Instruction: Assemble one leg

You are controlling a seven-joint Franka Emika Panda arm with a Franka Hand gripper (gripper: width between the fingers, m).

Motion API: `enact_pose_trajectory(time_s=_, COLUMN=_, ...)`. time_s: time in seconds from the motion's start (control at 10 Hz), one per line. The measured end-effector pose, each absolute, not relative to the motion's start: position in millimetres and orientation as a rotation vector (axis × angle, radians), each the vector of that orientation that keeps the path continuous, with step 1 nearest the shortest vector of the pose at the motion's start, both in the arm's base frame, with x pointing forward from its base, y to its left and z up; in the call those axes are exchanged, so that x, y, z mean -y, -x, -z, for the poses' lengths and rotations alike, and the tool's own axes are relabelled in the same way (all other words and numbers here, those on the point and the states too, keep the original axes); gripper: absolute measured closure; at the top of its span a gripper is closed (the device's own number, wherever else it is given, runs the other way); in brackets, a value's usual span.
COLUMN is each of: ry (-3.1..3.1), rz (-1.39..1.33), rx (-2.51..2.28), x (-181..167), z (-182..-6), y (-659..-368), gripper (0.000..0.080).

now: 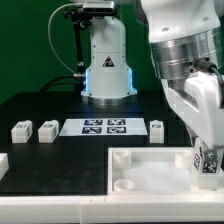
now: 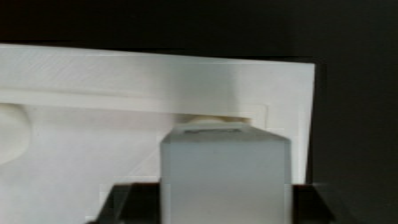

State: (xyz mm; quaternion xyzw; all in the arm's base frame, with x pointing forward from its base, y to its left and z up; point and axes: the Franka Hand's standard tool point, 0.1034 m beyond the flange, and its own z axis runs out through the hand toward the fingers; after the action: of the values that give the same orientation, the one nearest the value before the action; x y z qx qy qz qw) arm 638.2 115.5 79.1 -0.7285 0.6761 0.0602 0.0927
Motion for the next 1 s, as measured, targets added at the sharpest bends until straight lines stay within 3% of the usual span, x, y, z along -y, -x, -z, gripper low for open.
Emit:
enact_pose_trajectory(time_s=0.1, ry=2.239, rz=-0.167, rx=-1.916, x=-116.0, z=-78.8, y=-637.9, gripper=0.0502)
enact_pose_trajectory(time_s=0.2, ry=2.361, rz=-0.129, rx=-1.744, x=-117.1, z=-77.6, y=-638.2, gripper=0.0282)
enact_pose_trajectory(time_s=0.3, ry=2.537, rz=-0.093, rx=-1.478, x=-117.3, z=-77.7, y=-639.0, gripper=0.0282)
enact_pose_trajectory(time_s=0.4, ry=2.704, rz=-0.045, rx=-1.151, x=-119.1, z=-78.3, y=-641.6, gripper=0.0179)
enact_pose_trajectory(time_s=0.7, ry=2.845, rz=0.000, rx=-0.735, x=-116.7, z=-77.5, y=-641.7, gripper=0.0151)
enact_pose_trajectory(time_s=0.8, ry=3.004, rz=0.017, rx=-0.188, x=-110.6, z=-73.1, y=-641.7, gripper=0.0150)
enact_pose_trajectory(time_s=1.0, ry=3.043, rz=0.051, rx=0.065, x=-117.3, z=-74.3, y=-643.9, gripper=0.0150)
